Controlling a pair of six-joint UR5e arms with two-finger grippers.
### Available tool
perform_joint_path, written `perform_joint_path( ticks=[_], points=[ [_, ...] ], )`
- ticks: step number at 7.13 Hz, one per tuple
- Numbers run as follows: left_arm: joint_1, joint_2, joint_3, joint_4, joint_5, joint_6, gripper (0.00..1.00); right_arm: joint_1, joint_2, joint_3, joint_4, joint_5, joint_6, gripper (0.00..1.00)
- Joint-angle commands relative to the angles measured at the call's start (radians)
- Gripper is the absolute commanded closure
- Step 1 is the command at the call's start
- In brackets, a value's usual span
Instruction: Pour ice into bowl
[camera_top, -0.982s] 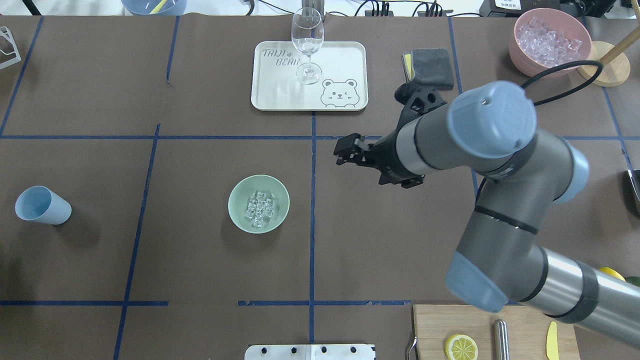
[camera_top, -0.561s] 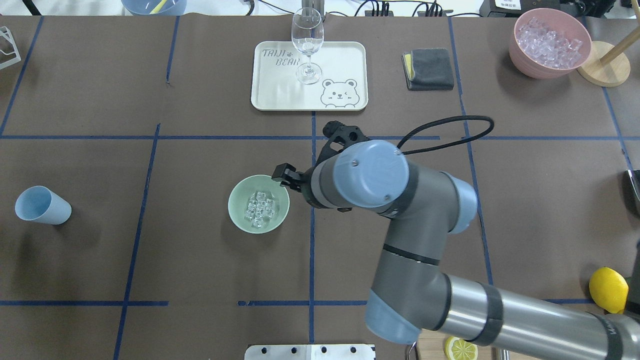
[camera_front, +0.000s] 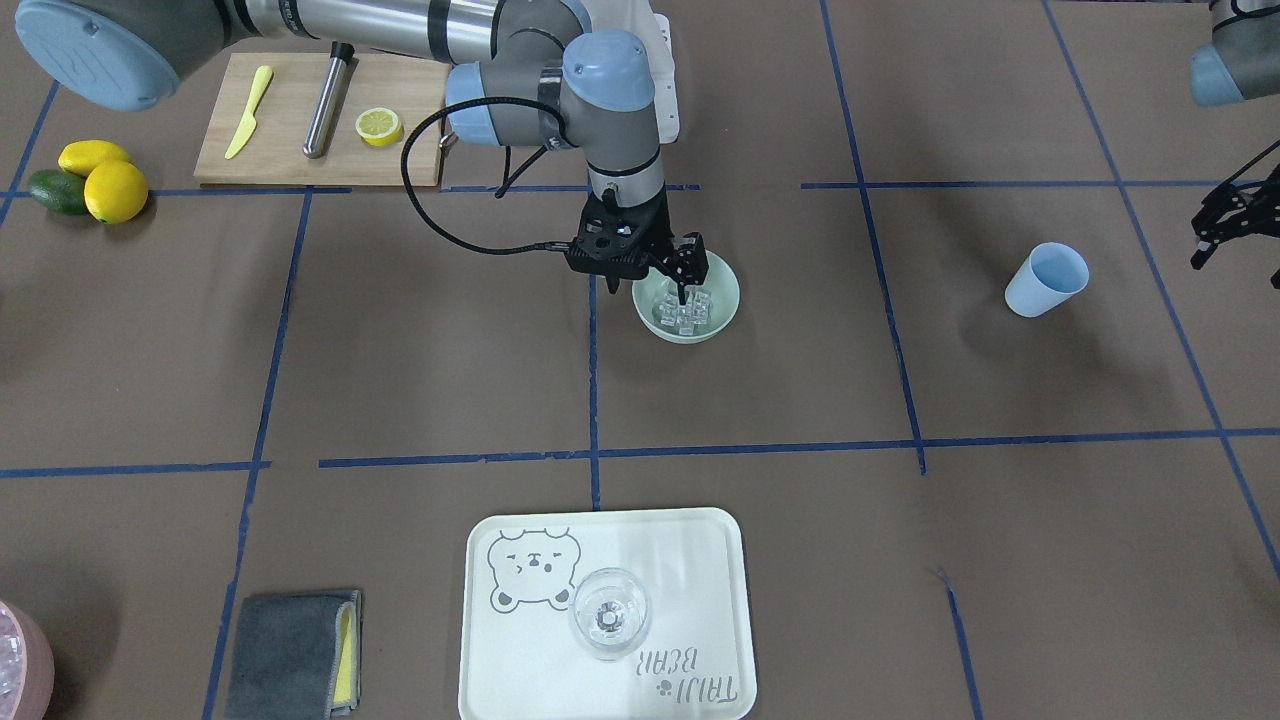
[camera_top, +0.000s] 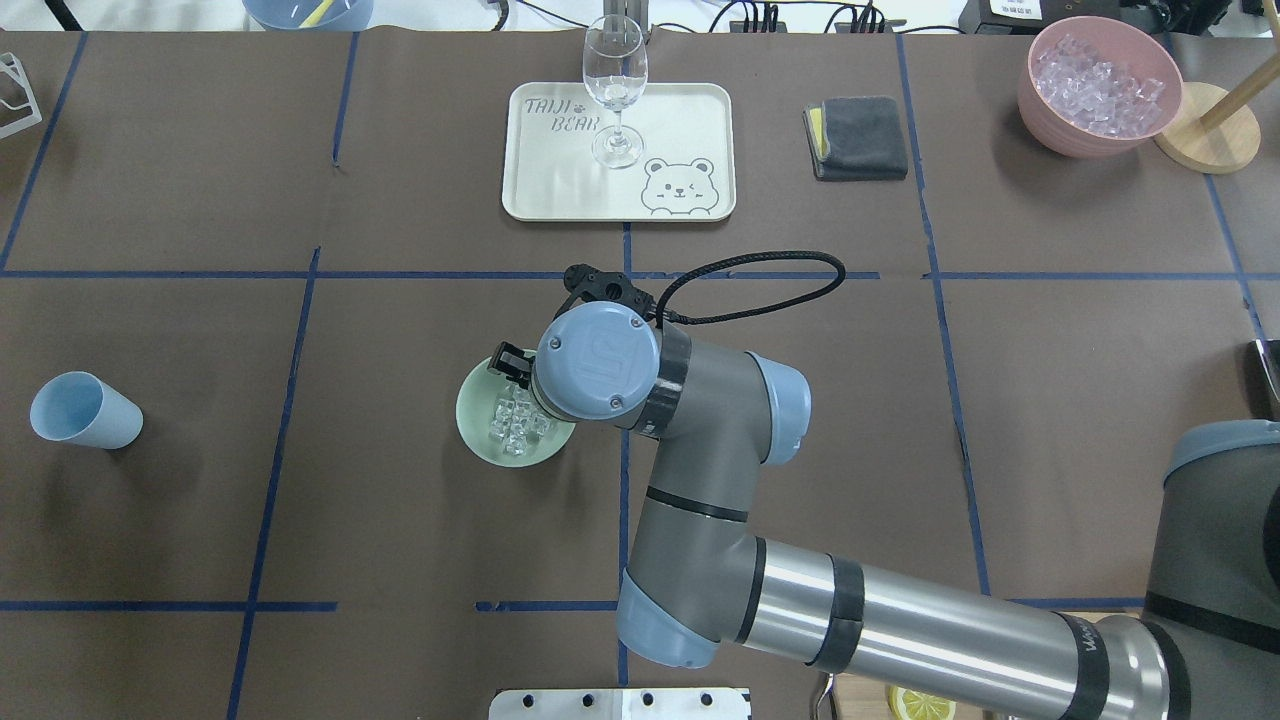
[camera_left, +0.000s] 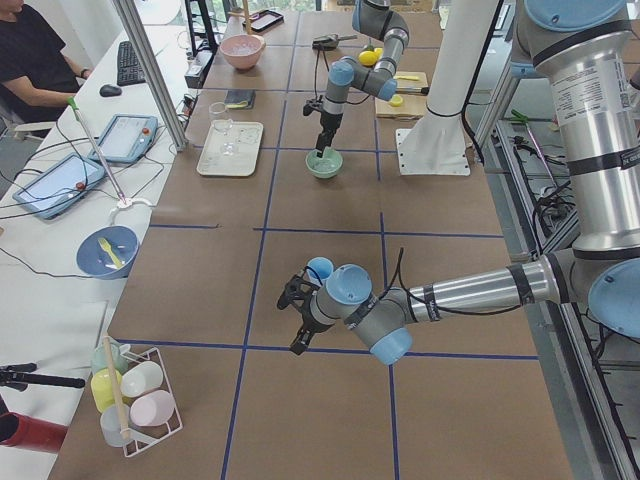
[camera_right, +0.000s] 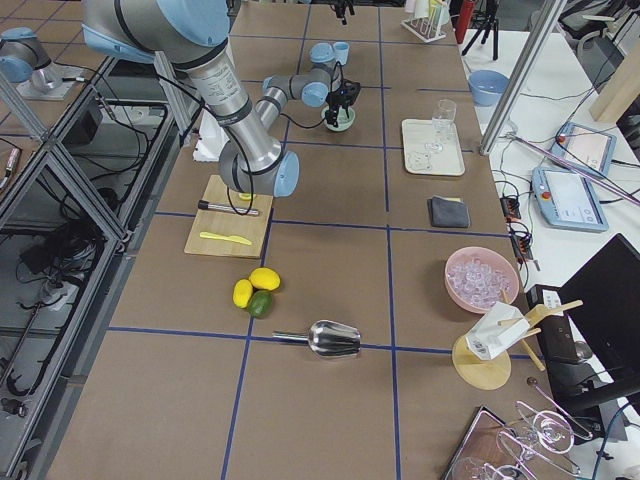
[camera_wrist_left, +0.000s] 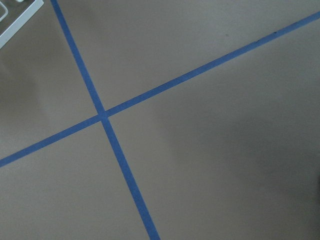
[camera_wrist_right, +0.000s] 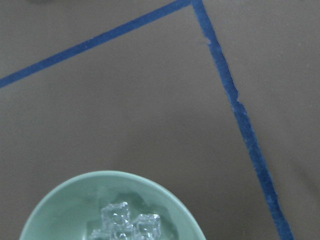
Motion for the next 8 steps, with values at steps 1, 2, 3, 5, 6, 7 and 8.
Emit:
perform_joint_path(
  ticks=[1, 2, 3, 5, 6, 7, 8],
  points=[
    [-0.002, -0.004, -0.003, 0.011, 0.005, 0.000, 0.00, -0.001, 0.015, -0.012, -0.068, 0.022, -0.056, 0.01],
    [-0.002, -0.004, -0.005, 0.011, 0.007, 0.000, 0.00, -0.007, 0.013, -0.012, -0.068, 0.022, -0.056, 0.13],
    [-0.002, -0.004, -0.003, 0.011, 0.007, 0.000, 0.00, -0.007, 0.012, -0.012, -0.068, 0.027, -0.058, 0.49],
    [-0.004, -0.004, -0.005, 0.013, 0.007, 0.000, 0.00, -0.013, 0.008, -0.012, -0.068, 0.030, -0.093, 0.98],
    [-0.011, -0.005, -0.006, 0.013, 0.007, 0.000, 0.00, -0.014, 0.008, -0.011, -0.068, 0.030, -0.093, 1.00],
    [-0.010, -0.008, -0.005, 0.014, 0.005, 0.000, 0.00, -0.014, 0.008, -0.003, -0.066, 0.034, -0.093, 1.00],
    [-0.010, -0.013, -0.005, 0.014, 0.004, 0.000, 0.00, -0.008, 0.005, 0.007, -0.064, 0.045, -0.093, 1.00]
  ],
)
